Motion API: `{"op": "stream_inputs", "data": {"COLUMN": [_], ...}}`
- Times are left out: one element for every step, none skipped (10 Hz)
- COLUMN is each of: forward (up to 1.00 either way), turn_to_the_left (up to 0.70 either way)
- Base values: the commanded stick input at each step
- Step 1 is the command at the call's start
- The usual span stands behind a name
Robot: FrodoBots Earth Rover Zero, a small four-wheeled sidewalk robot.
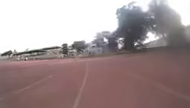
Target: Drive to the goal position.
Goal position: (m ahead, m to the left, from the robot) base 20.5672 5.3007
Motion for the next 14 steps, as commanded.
{"op": "stream_inputs", "data": {"forward": [0.66, 0.64, 0.63, 0.63, 0.63, 0.63, 0.62, 0.61, 0.62, 0.66, 0.69, 0.70, 0.70, 0.70], "turn_to_the_left": [0.00, 0.00, 0.00, 0.00, 0.00, 0.00, 0.00, 0.00, -0.01, -0.11, -0.18, -0.23, -0.23, -0.23]}}
